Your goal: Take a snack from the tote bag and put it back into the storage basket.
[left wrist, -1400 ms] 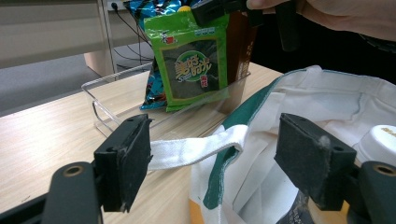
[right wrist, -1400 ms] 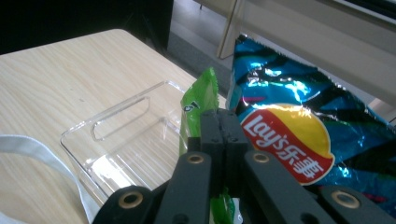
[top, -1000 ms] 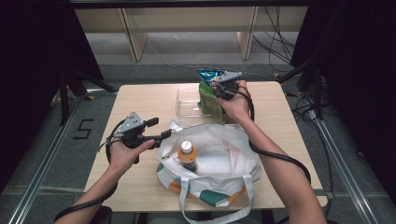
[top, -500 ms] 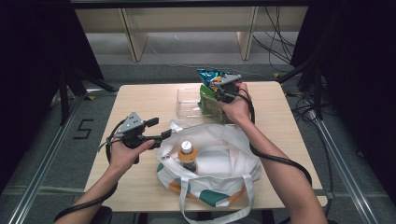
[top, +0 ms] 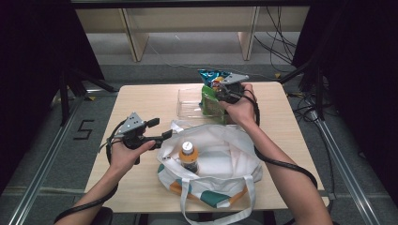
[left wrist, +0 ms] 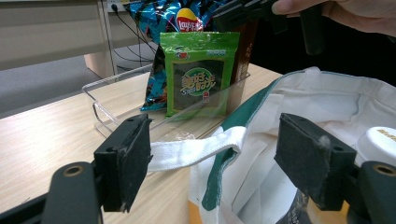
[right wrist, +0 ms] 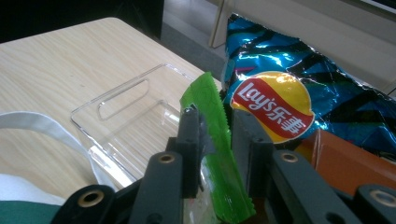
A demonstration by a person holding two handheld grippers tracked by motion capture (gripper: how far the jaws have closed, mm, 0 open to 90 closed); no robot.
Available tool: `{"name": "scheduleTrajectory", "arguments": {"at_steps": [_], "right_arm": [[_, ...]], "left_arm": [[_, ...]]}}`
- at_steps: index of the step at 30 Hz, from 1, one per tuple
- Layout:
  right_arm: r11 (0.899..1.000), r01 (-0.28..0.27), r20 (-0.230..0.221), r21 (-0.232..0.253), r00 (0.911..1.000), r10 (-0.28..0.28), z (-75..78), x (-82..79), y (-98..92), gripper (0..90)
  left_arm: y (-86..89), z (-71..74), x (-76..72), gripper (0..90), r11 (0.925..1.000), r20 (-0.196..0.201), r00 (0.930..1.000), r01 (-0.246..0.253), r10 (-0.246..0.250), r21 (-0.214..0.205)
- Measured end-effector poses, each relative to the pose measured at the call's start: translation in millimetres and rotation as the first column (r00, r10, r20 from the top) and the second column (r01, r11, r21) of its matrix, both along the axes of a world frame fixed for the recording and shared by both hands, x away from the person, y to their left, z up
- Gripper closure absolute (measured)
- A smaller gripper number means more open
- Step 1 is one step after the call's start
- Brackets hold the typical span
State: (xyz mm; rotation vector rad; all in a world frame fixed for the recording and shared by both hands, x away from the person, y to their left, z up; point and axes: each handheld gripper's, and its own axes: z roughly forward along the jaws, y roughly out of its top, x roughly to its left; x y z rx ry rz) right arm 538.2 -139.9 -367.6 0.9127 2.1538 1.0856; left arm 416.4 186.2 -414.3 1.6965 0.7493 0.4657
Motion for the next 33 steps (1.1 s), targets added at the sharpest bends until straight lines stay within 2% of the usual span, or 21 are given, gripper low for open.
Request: {"name": "scheduleTrajectory", "arguments": {"at_steps": [5, 8, 10, 11, 13, 16, 17, 20, 21, 22, 23, 25, 26, 27, 33], "right_arm": [[1.000, 0.001, 0.021, 0.022, 0.9998, -0.001, 3.2, -8.7, -3.0, 68.2], [0.999, 0.006, 0.021, 0.049, 0.9998, -0.007, 4.8, -13.5, -5.6, 66.1], [0.999, -0.012, 0.030, 0.042, 0.9995, 0.011, 6.4, -16.0, -8.2, 65.1], [0.998, -0.006, 0.019, 0.056, 0.9998, 0.005, 6.7, -18.9, -8.7, 64.5], [0.998, -0.013, 0.048, 0.060, 0.9988, 0.010, 6.3, -22.0, -11.0, 63.5], [0.995, -0.015, 0.008, 0.099, 0.9999, 0.014, 6.9, -31.4, -14.5, 62.1], [0.995, -0.029, 0.037, 0.096, 0.9990, 0.025, 6.9, -32.2, -16.2, 61.4], [0.993, -0.037, 0.036, 0.111, 0.9988, 0.033, 7.6, -39.5, -20.2, 59.5], [0.990, -0.025, 0.029, 0.137, 0.9993, 0.022, 6.8, -42.5, -19.9, 59.0], [0.992, -0.041, 0.048, 0.120, 0.9982, 0.036, 7.6, -44.2, -23.4, 58.3], [0.990, -0.037, 0.029, 0.137, 0.9990, 0.033, 7.4, -47.7, -23.4, 57.9], [0.988, -0.041, 0.038, 0.150, 0.9986, 0.036, 7.0, -52.6, -26.8, 56.9], [0.985, -0.029, 0.022, 0.171, 0.9994, 0.026, 6.9, -57.3, -27.4, 56.6], [0.983, -0.040, 0.014, 0.177, 0.9992, 0.038, 7.1, -61.4, -29.8, 56.3], [0.975, -0.056, 0.017, 0.214, 0.9984, 0.054, 4.2, -81.2, -36.8, 54.9]], "left_arm": [[-0.4, 0.4, -0.3, 25.7, 1.0000, 0.003, 1.0000, 0.001, -0.001, -0.001], [-0.7, 0.6, -0.7, 25.8, 1.0000, 0.005, 1.0000, 0.002, -0.002, 0.000], [-0.6, 0.6, -0.8, 25.8, 1.0000, 0.005, 1.0000, 0.002, -0.002, 0.001], [-0.7, 0.2, -0.5, 25.8, 1.0000, 0.008, 0.9999, 0.007, -0.007, -0.006], [-0.5, 0.1, -0.6, 25.8, 1.0000, 0.008, 1.0000, 0.006, -0.006, -0.007], [-0.3, -0.3, -0.6, 25.8, 1.0000, 0.008, 1.0000, 0.006, -0.006, -0.007], [-0.1, 0.1, -1.4, 25.8, 1.0000, 0.004, 1.0000, -0.001, 0.001, 0.003], [-0.4, -0.1, -1.8, 25.8, 1.0000, 0.004, 1.0000, 0.000, 0.000, 0.002], [-0.4, -0.1, -1.8, 25.8, 1.0000, 0.004, 1.0000, 0.000, 0.000, 0.002], [-0.6, -0.5, -1.7, 25.8, 1.0000, 0.007, 1.0000, 0.005, -0.005, -0.006], [-0.2, -0.1, -2.6, 25.8, 1.0000, 0.003, 1.0000, 0.000, 0.000, 0.002], [0.1, -0.3, -2.9, 25.8, 1.0000, 0.001, 1.0000, -0.001, 0.001, 0.000], [0.2, -0.4, -3.2, 25.8, 1.0000, 0.002, 1.0000, -0.002, 0.002, -0.002], [0.3, -0.5, -3.4, 25.8, 1.0000, 0.002, 1.0000, -0.002, 0.002, -0.002], [-0.3, -0.9, -4.8, 25.8, 1.0000, 0.004, 1.0000, 0.003, -0.003, -0.005]]}}
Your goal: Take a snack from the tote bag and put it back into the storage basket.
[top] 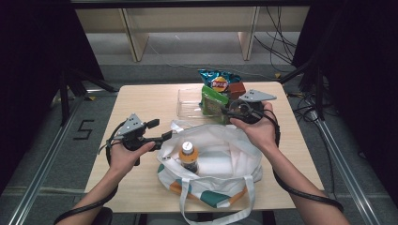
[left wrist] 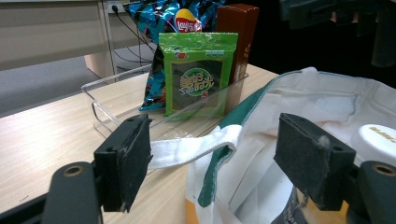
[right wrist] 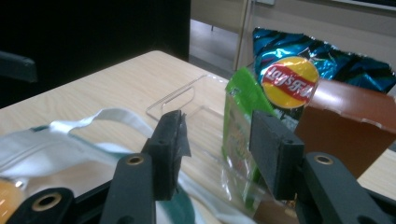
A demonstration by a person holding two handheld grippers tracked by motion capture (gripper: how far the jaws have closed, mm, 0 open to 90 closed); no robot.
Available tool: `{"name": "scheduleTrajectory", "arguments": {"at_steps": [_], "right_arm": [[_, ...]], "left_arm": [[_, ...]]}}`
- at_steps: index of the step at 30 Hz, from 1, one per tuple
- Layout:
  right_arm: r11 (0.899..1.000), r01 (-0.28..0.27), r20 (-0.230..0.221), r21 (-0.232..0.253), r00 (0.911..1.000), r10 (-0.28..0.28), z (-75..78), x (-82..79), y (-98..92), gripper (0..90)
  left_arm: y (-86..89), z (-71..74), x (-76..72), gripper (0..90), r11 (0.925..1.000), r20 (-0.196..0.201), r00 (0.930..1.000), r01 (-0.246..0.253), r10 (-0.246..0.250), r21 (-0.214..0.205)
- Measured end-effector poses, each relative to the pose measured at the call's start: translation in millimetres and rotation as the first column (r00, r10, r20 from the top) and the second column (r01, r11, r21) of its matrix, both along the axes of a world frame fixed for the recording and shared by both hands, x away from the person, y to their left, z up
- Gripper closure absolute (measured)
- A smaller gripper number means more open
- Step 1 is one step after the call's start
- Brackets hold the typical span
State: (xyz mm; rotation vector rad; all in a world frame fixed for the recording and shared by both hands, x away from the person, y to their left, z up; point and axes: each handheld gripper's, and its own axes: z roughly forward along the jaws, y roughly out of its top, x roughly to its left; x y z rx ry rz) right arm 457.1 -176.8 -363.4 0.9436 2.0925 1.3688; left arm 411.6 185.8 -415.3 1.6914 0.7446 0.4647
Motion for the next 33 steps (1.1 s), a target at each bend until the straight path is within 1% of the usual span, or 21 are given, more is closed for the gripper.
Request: {"name": "scheduleTrajectory", "arguments": {"at_steps": [3, 4, 6, 8, 11, 13, 14, 17, 19, 20, 21, 22, 23, 24, 25, 26, 27, 29, 30, 31, 33], "right_arm": [[1.000, -0.008, -0.008, 0.001, 0.9999, 0.008, -1.7, -10.9, -3.5, 54.5], [1.000, -0.013, 0.009, -0.007, 0.9999, 0.013, -2.5, -11.9, -4.6, 54.4], [1.000, -0.013, -0.005, 0.000, 0.9999, 0.013, -3.5, -19.3, -7.0, 54.1], [1.000, -0.020, 0.009, -0.009, 0.9998, 0.020, -4.9, -23.2, -9.8, 53.9], [1.000, -0.014, -0.016, 0.004, 0.9998, 0.014, -7.1, -29.0, -13.2, 53.8], [1.000, -0.018, -0.020, 0.017, 0.9996, 0.019, -8.1, -30.5, -15.4, 53.8], [1.000, -0.016, -0.008, 0.004, 0.9999, 0.016, -7.7, -30.6, -17.1, 53.6], [0.999, -0.022, -0.010, 0.033, 0.9997, 0.022, -7.3, -34.8, -15.8, 52.7], [0.998, -0.046, 0.005, 0.037, 0.9989, 0.046, -6.5, -35.8, -14.9, 51.8], [0.998, -0.052, 0.000, 0.032, 0.9986, 0.052, -6.1, -37.4, -14.2, 51.3], [0.997, -0.052, -0.011, 0.051, 0.9986, 0.052, -6.6, -39.8, -11.6, 50.9], [0.997, -0.066, -0.003, 0.044, 0.9978, 0.066, -7.0, -39.3, -11.7, 50.7], [0.997, -0.064, -0.023, 0.049, 0.9976, 0.065, -7.4, -41.1, -10.6, 50.5], [0.997, -0.066, -0.005, 0.043, 0.9978, 0.066, -8.6, -40.6, -10.7, 50.3], [0.996, -0.075, -0.016, 0.051, 0.9970, 0.076, -9.8, -41.4, -10.0, 50.1], [0.994, -0.095, -0.003, 0.054, 0.9954, 0.095, -11.4, -40.5, -10.8, 50.0], [0.994, -0.084, -0.023, 0.068, 0.9960, 0.086, -12.1, -43.0, -11.1, 49.9], [0.995, -0.073, -0.010, 0.071, 0.9972, 0.074, -13.4, -44.7, -12.8, 49.6], [0.994, -0.087, -0.023, 0.065, 0.9958, 0.089, -13.8, -45.4, -15.0, 49.4], [0.994, -0.073, -0.019, 0.079, 0.9970, 0.074, -15.1, -47.1, -15.3, 49.2], [0.995, -0.075, -0.027, 0.073, 0.9967, 0.077, -16.1, -49.7, -18.4, 48.8]], "left_arm": [[0.2, -0.4, -0.7, 25.8, 1.0000, -0.001, 1.0000, 0.001, -0.001, -0.003], [0.3, -0.2, -0.9, 25.8, 1.0000, 0.001, 1.0000, 0.002, -0.002, 0.002], [-0.6, 0.0, -1.5, 25.9, 1.0000, 0.001, 1.0000, 0.002, -0.002, -0.001], [-1.2, 0.5, -1.6, 25.9, 1.0000, 0.002, 1.0000, 0.001, -0.001, 0.000], [-1.3, 0.6, -1.1, 25.9, 1.0000, 0.000, 1.0000, -0.001, 0.001, 0.001], [-0.6, 0.1, -0.7, 25.8, 1.0000, 0.003, 1.0000, -0.002, 0.002, 0.004], [-0.3, 0.1, -0.8, 25.8, 1.0000, 0.002, 1.0000, -0.003, 0.003, 0.004], [0.0, 0.8, -1.2, 25.8, 1.0000, 0.002, 1.0000, -0.005, 0.005, -0.008], [0.2, 0.8, -1.1, 25.8, 0.9999, 0.003, 1.0000, -0.006, 0.006, -0.012], [0.3, 0.7, -1.1, 25.8, 0.9999, 0.003, 1.0000, -0.005, 0.005, -0.012], [0.4, 0.7, -1.2, 25.8, 0.9999, 0.004, 1.0000, -0.004, 0.004, -0.012], [0.6, 1.0, -1.2, 25.8, 0.9999, 0.005, 1.0000, -0.003, 0.003, -0.011], [0.6, 1.3, -1.2, 25.8, 0.9999, 0.008, 1.0000, -0.002, 0.002, -0.012], [0.5, 1.7, -1.2, 25.8, 0.9999, 0.011, 0.9999, 0.001, -0.001, -0.017], [0.7, 2.7, -1.8, 25.8, 0.9999, 0.012, 0.9999, -0.002, 0.002, -0.015], [0.7, 3.3, -2.2, 25.8, 0.9999, 0.014, 0.9999, -0.001, 0.001, -0.016], [0.4, 3.4, -2.4, 25.8, 0.9997, 0.016, 0.9999, 0.002, -0.002, -0.025], [0.1, 4.6, -4.0, 25.7, 0.9995, 0.016, 0.9999, -0.001, 0.002, -0.031], [-0.1, 4.9, -4.3, 25.7, 0.9991, 0.021, 0.9998, 0.005, -0.004, -0.041], [-0.1, 6.2, -5.7, 25.6, 0.9993, 0.021, 0.9998, 0.000, 0.001, -0.038], [-0.5, 7.6, -7.2, 25.5, 0.9988, 0.028, 0.9996, 0.007, -0.005, -0.049]]}}
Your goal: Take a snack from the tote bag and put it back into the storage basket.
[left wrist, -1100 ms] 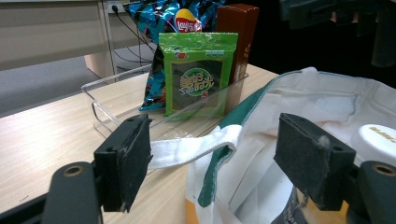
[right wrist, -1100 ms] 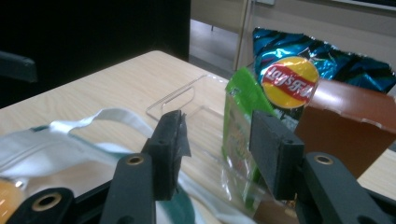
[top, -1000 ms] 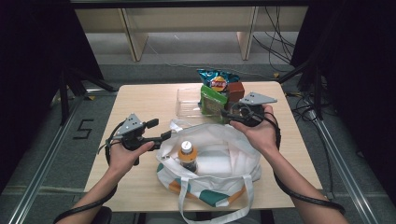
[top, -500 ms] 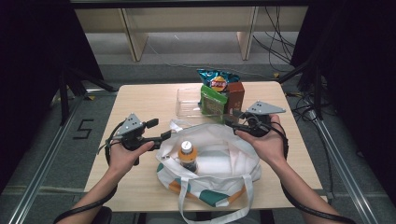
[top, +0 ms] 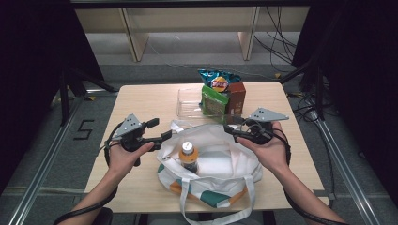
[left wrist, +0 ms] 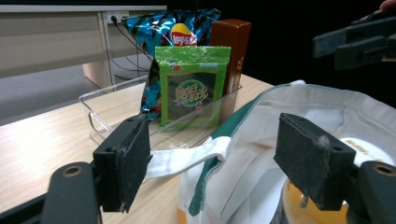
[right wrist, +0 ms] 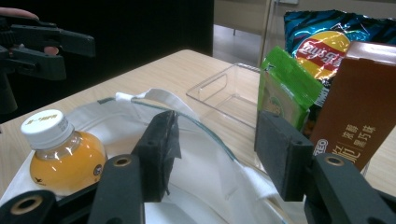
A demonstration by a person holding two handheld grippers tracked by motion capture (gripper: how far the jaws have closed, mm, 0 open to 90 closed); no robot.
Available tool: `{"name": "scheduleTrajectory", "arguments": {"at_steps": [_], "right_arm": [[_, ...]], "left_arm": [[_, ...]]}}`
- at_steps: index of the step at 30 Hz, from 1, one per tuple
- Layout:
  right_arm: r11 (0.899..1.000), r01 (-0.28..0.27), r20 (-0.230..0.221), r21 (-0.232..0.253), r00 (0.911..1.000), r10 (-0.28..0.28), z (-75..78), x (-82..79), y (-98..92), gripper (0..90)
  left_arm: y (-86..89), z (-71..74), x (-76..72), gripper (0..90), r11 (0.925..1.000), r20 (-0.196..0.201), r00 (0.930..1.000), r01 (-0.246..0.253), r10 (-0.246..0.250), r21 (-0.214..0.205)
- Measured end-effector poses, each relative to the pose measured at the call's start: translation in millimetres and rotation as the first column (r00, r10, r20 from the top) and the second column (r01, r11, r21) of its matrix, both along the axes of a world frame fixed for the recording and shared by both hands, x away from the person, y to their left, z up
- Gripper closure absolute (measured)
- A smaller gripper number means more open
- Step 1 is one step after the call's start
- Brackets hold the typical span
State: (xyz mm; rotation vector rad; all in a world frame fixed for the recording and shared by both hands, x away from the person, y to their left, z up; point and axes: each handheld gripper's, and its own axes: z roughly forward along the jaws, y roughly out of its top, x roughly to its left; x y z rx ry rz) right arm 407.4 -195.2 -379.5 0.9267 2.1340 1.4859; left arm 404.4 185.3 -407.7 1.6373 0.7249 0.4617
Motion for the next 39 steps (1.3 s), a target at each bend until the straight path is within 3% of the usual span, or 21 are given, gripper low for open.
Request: {"name": "scheduleTrajectory", "arguments": {"at_steps": [4, 5, 9, 10, 12, 14, 19, 21, 25, 26, 27, 28, 32, 34, 36, 37, 39], "right_arm": [[1.000, 0.019, -0.011, 0.012, 0.9998, -0.019, -2.8, -6.1, -4.3, 48.1], [1.000, 0.003, 0.018, 0.004, 0.9998, -0.003, -4.2, -5.6, -7.4, 47.9], [0.999, 0.028, -0.009, 0.024, 0.9996, -0.028, -7.2, -13.6, -14.1, 47.5], [0.999, 0.035, 0.014, 0.012, 0.9993, -0.035, -7.2, -14.0, -17.8, 47.4], [0.998, 0.050, -0.012, 0.036, 0.9987, -0.049, -7.8, -18.6, -21.4, 47.2], [0.998, 0.063, 0.034, 0.032, 0.9974, -0.064, -9.7, -18.8, -30.3, 47.1], [0.993, 0.118, 0.032, 0.027, 0.9924, -0.119, -12.3, -22.4, -47.0, 47.0], [0.989, 0.148, 0.038, 0.030, 0.9881, -0.149, -14.0, -22.8, -54.1, 46.9], [0.986, 0.164, 0.041, 0.020, 0.9856, -0.164, -16.6, -21.8, -61.2, 46.9], [0.985, 0.169, 0.011, 0.033, 0.9854, -0.170, -17.9, -22.9, -61.9, 46.8], [0.986, 0.168, 0.016, 0.022, 0.9856, -0.168, -18.2, -22.3, -64.1, 46.8], [0.980, 0.192, -0.015, 0.041, 0.9813, -0.192, -18.4, -24.7, -63.0, 46.8], [0.982, 0.188, 0.023, 0.033, 0.9818, -0.189, -20.6, -22.2, -67.0, 46.8], [0.979, 0.197, 0.001, 0.048, 0.9803, -0.198, -22.1, -23.8, -66.9, 46.8], [0.978, 0.205, 0.025, 0.029, 0.9782, -0.206, -22.9, -22.2, -69.9, 46.9], [0.977, 0.208, -0.005, 0.046, 0.9782, -0.208, -23.4, -23.4, -69.6, 46.9], [0.979, 0.201, 0.002, 0.039, 0.9796, -0.201, -23.3, -22.2, -72.4, 46.9]], "left_arm": [[-0.6, 1.7, -3.3, 25.5, 1.0000, 0.003, 1.0000, 0.005, -0.005, -0.004], [-1.1, 1.5, -4.3, 25.4, 0.9999, -0.002, 1.0000, 0.005, -0.005, -0.011], [-2.1, 1.0, -7.0, 25.3, 0.9992, -0.011, 0.9997, 0.020, -0.020, -0.035], [-2.4, 1.2, -7.6, 25.3, 0.9990, -0.008, 0.9997, 0.023, -0.023, -0.039], [-3.3, 3.0, -10.6, 25.2, 0.9988, -0.004, 0.9995, 0.031, -0.031, -0.037], [-6.1, 3.8, -12.5, 24.9, 0.9973, 0.003, 0.9988, 0.049, -0.049, -0.055], [-11.7, 6.6, -18.0, 24.4, 0.9963, 0.007, 0.9974, 0.072, -0.072, -0.045], [-18.0, 7.9, -22.6, 24.4, 0.9927, 0.004, 0.9945, 0.105, -0.105, -0.059], [-25.7, 6.4, -26.9, 25.0, 0.9890, -0.004, 0.9903, 0.138, -0.139, -0.053], [-27.8, 5.6, -27.6, 25.3, 0.9875, -0.004, 0.9888, 0.149, -0.149, -0.051], [-30.2, 5.0, -28.6, 25.5, 0.9868, -0.002, 0.9880, 0.154, -0.154, -0.049], [-32.5, 4.2, -29.6, 25.9, 0.9867, -0.001, 0.9877, 0.156, -0.156, -0.046], [-40.5, -0.6, -31.3, 27.5, 0.9856, -0.007, 0.9862, 0.165, -0.165, -0.036], [-43.9, -4.0, -31.9, 29.3, 0.9858, -0.014, 0.9861, 0.165, -0.165, -0.032], [-46.6, -6.7, -32.5, 31.1, 0.9858, -0.016, 0.9858, 0.167, -0.167, -0.018], [-48.0, -7.8, -32.7, 32.0, 0.9853, -0.017, 0.9853, 0.170, -0.170, -0.019], [-51.8, -10.8, -33.0, 33.5, 0.9838, -0.019, 0.9836, 0.179, -0.179, -0.006]]}}
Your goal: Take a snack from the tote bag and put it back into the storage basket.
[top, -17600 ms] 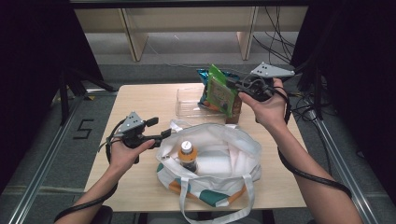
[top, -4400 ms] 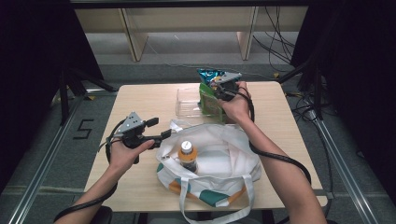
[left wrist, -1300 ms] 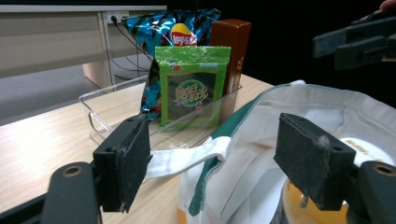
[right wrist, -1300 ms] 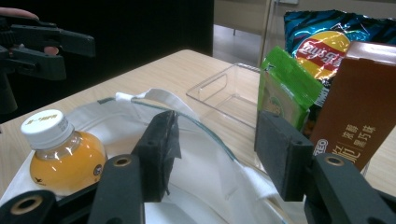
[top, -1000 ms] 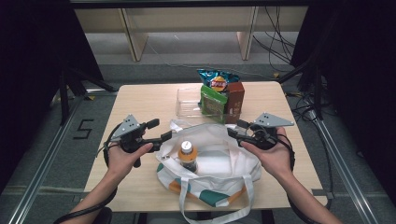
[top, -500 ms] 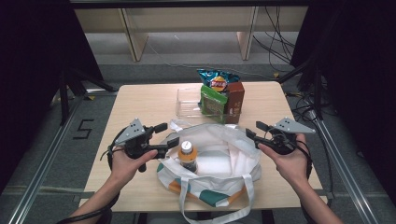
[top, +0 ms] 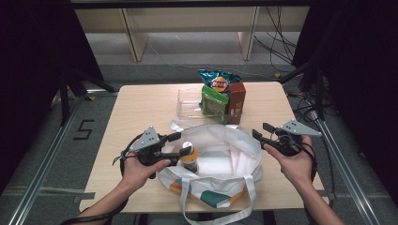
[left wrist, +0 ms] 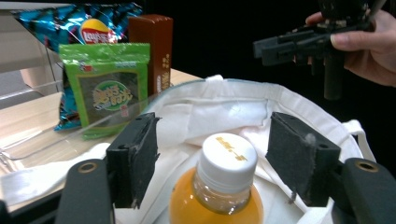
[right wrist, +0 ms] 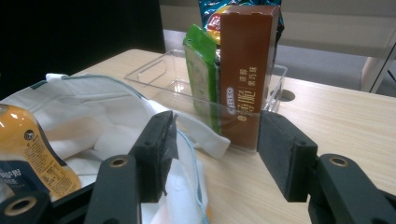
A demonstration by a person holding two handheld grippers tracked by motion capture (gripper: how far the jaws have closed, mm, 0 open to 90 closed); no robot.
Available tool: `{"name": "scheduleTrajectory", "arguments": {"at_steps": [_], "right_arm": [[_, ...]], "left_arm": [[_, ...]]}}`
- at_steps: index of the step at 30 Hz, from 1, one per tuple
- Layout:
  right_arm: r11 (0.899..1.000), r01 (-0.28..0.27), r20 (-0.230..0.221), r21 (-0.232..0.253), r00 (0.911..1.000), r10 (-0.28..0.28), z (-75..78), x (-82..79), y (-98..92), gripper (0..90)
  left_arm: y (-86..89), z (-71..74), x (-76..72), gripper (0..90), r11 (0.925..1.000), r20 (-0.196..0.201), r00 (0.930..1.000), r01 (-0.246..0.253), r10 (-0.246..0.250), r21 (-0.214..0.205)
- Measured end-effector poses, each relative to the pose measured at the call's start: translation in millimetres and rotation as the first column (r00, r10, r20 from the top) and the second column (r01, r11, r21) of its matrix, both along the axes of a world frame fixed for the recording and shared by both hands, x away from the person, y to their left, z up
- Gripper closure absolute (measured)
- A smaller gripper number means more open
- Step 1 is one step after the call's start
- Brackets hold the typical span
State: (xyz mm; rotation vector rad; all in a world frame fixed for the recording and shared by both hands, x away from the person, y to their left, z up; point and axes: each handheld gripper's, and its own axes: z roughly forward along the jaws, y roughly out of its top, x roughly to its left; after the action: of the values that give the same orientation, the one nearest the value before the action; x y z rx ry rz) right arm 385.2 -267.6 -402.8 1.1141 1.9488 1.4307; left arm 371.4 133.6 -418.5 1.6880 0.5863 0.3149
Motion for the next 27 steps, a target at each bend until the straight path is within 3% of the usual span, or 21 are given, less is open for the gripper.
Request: {"name": "scheduleTrajectory", "arguments": {"at_steps": [2, 5, 8, 12, 13, 15, 19, 27], "right_arm": [[1.000, 0.009, 0.012, -0.007, 0.9999, -0.009, -0.7, 0.9, -1.1, 46.9], [1.000, 0.025, -0.013, 0.000, 0.9996, -0.025, -0.4, -1.3, -1.3, 46.9], [1.000, 0.023, 0.004, -0.006, 0.9997, -0.023, -1.4, 0.1, -2.5, 46.8], [1.000, 0.019, 0.007, 0.009, 0.9998, -0.019, -2.6, 0.8, -1.7, 46.8], [1.000, 0.021, -0.010, 0.019, 0.9997, -0.021, -2.2, -0.2, -1.0, 46.8], [1.000, 0.015, 0.017, -0.009, 0.9997, -0.015, -3.5, 1.9, -2.5, 46.8], [1.000, 0.017, -0.006, 0.006, 0.9998, -0.017, -4.2, 0.8, -0.8, 46.8], [1.000, 0.010, -0.005, -0.006, 0.9999, -0.010, -4.8, 1.4, -1.5, 46.8]], "left_arm": [[-2.4, -2.8, -0.1, 35.7, 1.0000, -0.004, 1.0000, 0.004, -0.004, 0.009], [-5.0, -6.1, 0.8, 39.0, 0.9999, 0.006, 1.0000, -0.003, 0.002, 0.015], [-6.2, -7.9, 0.4, 42.2, 0.9996, 0.010, 0.9999, -0.004, 0.003, 0.028], [-8.2, -10.5, -0.5, 46.2, 0.9993, 0.014, 0.9999, 0.002, -0.002, 0.038], [-8.6, -10.9, -0.6, 47.1, 0.9992, 0.013, 0.9999, 0.004, -0.005, 0.040], [-10.1, -12.2, -0.9, 48.5, 0.9993, 0.012, 0.9999, 0.003, -0.004, 0.038], [-11.4, -12.8, -0.6, 52.1, 0.9988, 0.021, 0.9998, 0.006, -0.007, 0.048], [-11.0, -14.8, -1.3, 57.7, 0.9989, 0.020, 0.9998, 0.004, -0.005, 0.046]]}}
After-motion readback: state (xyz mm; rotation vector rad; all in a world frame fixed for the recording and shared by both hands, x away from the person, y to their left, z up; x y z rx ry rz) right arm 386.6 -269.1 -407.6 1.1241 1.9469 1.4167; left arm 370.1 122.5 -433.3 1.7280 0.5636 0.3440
